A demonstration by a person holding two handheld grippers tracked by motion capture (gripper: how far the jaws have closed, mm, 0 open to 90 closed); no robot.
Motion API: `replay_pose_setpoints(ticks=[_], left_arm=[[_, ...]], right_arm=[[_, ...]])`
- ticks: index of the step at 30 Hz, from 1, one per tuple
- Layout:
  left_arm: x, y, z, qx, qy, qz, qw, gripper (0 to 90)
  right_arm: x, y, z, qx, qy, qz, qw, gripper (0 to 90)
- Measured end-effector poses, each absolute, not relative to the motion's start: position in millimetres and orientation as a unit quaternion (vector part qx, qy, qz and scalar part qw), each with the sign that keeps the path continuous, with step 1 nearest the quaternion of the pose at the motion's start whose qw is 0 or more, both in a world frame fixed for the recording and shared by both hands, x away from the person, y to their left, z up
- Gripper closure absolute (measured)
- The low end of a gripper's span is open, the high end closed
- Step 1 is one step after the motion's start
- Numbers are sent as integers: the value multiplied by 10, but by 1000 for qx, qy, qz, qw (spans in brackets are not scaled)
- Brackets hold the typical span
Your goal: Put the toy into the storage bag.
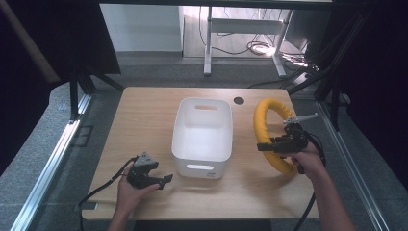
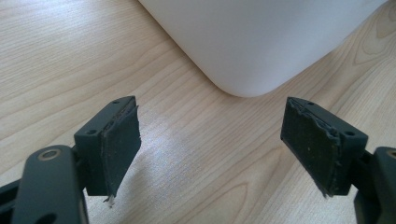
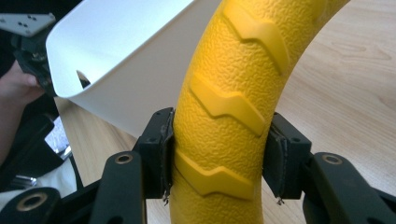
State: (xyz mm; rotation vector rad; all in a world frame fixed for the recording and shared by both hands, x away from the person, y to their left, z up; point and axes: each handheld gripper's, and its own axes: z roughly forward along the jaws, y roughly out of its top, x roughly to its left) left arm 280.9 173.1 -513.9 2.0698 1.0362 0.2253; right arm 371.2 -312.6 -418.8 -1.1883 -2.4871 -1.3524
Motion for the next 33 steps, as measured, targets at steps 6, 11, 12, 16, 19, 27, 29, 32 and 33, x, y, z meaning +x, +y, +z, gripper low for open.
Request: replay_pose_setpoints(ticks=[6, 11, 12, 16, 19, 27, 29, 32, 33], left_arm=[[2806, 1726, -5142, 816, 410, 88, 397, 200], [2809, 1730, -5140, 817, 409, 89, 396, 200], [2806, 1726, -5142, 816, 410, 88, 397, 200], [2807, 1724, -5144, 817, 410, 88, 396, 200], [2806, 1725, -5143, 816, 411, 88, 397, 200], [2810, 1719, -5150, 817, 410, 87, 395, 201], [2810, 1719, -5150, 817, 410, 87, 395, 200], [2810, 1719, -5151, 817, 410, 87, 395, 200], [2810, 1719, -5151, 817, 410, 87, 395, 200]], right_arm=[[3735, -3193, -4136, -393, -798, -456, 32, 503], [3745, -3267, -4098, -400, -784, -475, 28, 502], [3745, -3279, -4092, -401, -781, -477, 28, 502], [3741, -3304, -4080, -404, -776, -484, 23, 503], [3740, -3314, -4075, -405, -773, -488, 22, 503], [3722, -3376, -4032, -411, -761, -502, 6, 503], [3714, -3405, -4009, -413, -755, -509, -1, 504], [3709, -3446, -3997, -415, -747, -519, -5, 504], [3709, -3446, -3997, -415, -747, -519, -5, 504]])
